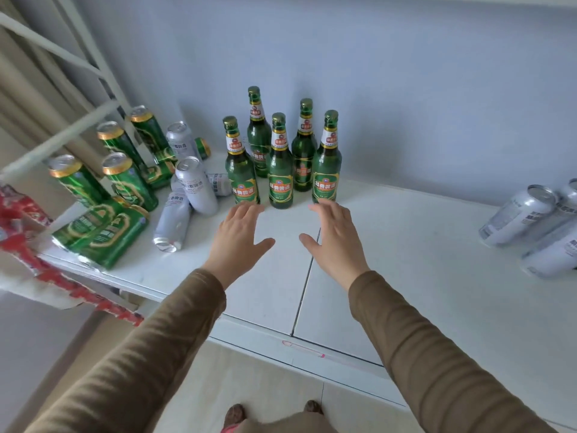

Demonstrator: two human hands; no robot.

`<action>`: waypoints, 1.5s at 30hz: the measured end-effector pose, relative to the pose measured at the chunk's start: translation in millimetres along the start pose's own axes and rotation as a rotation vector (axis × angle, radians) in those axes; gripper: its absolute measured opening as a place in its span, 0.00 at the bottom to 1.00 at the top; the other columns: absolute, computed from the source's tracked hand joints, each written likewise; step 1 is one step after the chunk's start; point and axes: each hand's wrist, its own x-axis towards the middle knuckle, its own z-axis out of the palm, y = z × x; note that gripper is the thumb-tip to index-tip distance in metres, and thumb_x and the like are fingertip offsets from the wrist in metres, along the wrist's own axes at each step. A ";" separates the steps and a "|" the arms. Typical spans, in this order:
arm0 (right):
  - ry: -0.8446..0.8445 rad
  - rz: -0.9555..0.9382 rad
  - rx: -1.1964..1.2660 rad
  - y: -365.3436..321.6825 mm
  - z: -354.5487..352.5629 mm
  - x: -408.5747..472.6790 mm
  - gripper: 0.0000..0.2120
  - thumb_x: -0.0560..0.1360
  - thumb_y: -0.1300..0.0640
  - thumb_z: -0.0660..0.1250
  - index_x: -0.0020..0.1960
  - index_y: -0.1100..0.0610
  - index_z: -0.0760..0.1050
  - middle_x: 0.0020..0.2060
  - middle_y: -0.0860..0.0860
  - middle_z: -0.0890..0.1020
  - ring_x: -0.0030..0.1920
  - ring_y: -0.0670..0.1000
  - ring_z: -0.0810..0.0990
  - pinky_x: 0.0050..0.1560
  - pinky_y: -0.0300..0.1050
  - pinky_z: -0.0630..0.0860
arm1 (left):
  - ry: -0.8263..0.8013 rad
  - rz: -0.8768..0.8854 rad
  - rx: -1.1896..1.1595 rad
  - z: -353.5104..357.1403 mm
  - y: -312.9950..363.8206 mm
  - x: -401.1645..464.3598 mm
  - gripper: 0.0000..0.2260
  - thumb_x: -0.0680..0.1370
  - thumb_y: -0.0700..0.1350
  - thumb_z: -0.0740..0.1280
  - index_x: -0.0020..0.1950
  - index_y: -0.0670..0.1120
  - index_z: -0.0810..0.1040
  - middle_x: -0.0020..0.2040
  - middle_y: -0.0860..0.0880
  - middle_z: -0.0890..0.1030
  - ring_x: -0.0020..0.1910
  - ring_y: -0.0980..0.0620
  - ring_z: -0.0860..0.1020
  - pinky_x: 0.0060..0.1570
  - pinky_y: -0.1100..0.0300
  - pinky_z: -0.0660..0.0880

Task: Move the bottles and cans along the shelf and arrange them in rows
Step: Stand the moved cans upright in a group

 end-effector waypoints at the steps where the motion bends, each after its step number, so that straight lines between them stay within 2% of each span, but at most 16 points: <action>1: -0.003 -0.007 0.003 -10.6 5.9 4.1 0.27 0.76 0.52 0.71 0.72 0.58 0.69 0.72 0.54 0.70 0.72 0.56 0.64 0.71 0.48 0.66 | 0.009 -0.010 0.001 -5.5 -11.1 -1.7 0.29 0.73 0.53 0.74 0.71 0.45 0.71 0.69 0.46 0.74 0.71 0.43 0.67 0.68 0.47 0.69; 7: 0.001 -0.019 0.017 -86.4 51.0 27.7 0.28 0.76 0.52 0.71 0.73 0.57 0.68 0.71 0.53 0.69 0.70 0.55 0.66 0.69 0.48 0.67 | 0.028 -0.019 -0.019 -43.1 -90.1 -10.6 0.29 0.74 0.54 0.74 0.71 0.46 0.70 0.69 0.47 0.73 0.70 0.43 0.68 0.67 0.49 0.69; 14: -0.026 0.060 0.057 -168.1 113.9 42.8 0.27 0.76 0.53 0.71 0.72 0.57 0.69 0.70 0.52 0.71 0.69 0.55 0.67 0.67 0.46 0.67 | 0.001 -0.010 -0.017 -78.8 -197.1 -22.8 0.31 0.73 0.53 0.75 0.73 0.45 0.71 0.70 0.45 0.73 0.70 0.41 0.69 0.68 0.49 0.67; 18: -0.071 0.088 0.059 -195.4 141.4 48.4 0.28 0.76 0.53 0.71 0.73 0.57 0.68 0.68 0.53 0.72 0.68 0.56 0.69 0.65 0.47 0.68 | -0.027 -0.054 -0.039 -89.3 -240.2 -22.1 0.31 0.75 0.52 0.74 0.74 0.45 0.69 0.72 0.45 0.72 0.71 0.41 0.67 0.70 0.49 0.65; 24: -0.142 0.153 0.130 -213.4 182.0 75.5 0.25 0.77 0.51 0.70 0.71 0.55 0.69 0.65 0.53 0.75 0.65 0.56 0.72 0.64 0.49 0.70 | -0.082 -0.179 -0.015 -95.5 -295.3 -14.9 0.30 0.75 0.53 0.73 0.74 0.47 0.68 0.69 0.45 0.73 0.68 0.42 0.70 0.66 0.48 0.68; 28: -0.169 0.256 0.158 -217.3 208.2 94.9 0.22 0.78 0.49 0.68 0.68 0.57 0.71 0.63 0.55 0.77 0.64 0.58 0.74 0.62 0.50 0.72 | -0.112 -0.259 -0.023 -91.8 -320.0 -15.3 0.27 0.78 0.54 0.69 0.75 0.47 0.67 0.69 0.46 0.74 0.68 0.43 0.71 0.66 0.49 0.70; 33: -0.215 0.424 0.159 -222.0 231.8 113.9 0.26 0.79 0.42 0.64 0.69 0.58 0.70 0.67 0.55 0.76 0.65 0.58 0.76 0.63 0.48 0.71 | -0.161 -0.262 -0.068 -88.2 -335.5 -12.2 0.24 0.80 0.55 0.66 0.72 0.45 0.68 0.64 0.45 0.76 0.62 0.44 0.76 0.61 0.50 0.73; 37: -0.210 0.528 0.159 -234.1 247.7 122.1 0.28 0.78 0.38 0.65 0.65 0.59 0.70 0.64 0.56 0.77 0.63 0.60 0.77 0.61 0.51 0.73 | -0.209 -0.247 -0.073 -86.6 -344.0 -6.2 0.27 0.79 0.57 0.67 0.73 0.45 0.67 0.63 0.44 0.77 0.59 0.43 0.77 0.57 0.51 0.74; 40: -0.196 0.600 0.169 -241.8 257.1 126.9 0.32 0.75 0.33 0.66 0.62 0.60 0.69 0.61 0.58 0.78 0.61 0.62 0.78 0.59 0.54 0.75 | -0.300 -0.294 -0.070 -86.2 -348.2 -3.2 0.33 0.78 0.63 0.66 0.75 0.43 0.65 0.60 0.43 0.79 0.57 0.42 0.79 0.54 0.52 0.76; 43: -0.202 0.656 0.168 -248.1 264.9 130.0 0.37 0.73 0.32 0.67 0.65 0.62 0.67 0.64 0.58 0.76 0.63 0.62 0.77 0.59 0.53 0.74 | -0.412 -0.337 -0.021 -82.0 -349.3 0.0 0.36 0.75 0.68 0.65 0.70 0.42 0.67 0.56 0.43 0.81 0.53 0.42 0.80 0.53 0.52 0.77; 45: -0.184 0.677 0.159 -250.4 269.5 130.7 0.36 0.74 0.33 0.67 0.66 0.62 0.66 0.65 0.59 0.75 0.63 0.62 0.77 0.59 0.53 0.74 | -0.438 -0.341 -0.013 -78.5 -347.7 1.3 0.36 0.74 0.70 0.65 0.67 0.41 0.68 0.55 0.43 0.81 0.53 0.42 0.80 0.52 0.53 0.77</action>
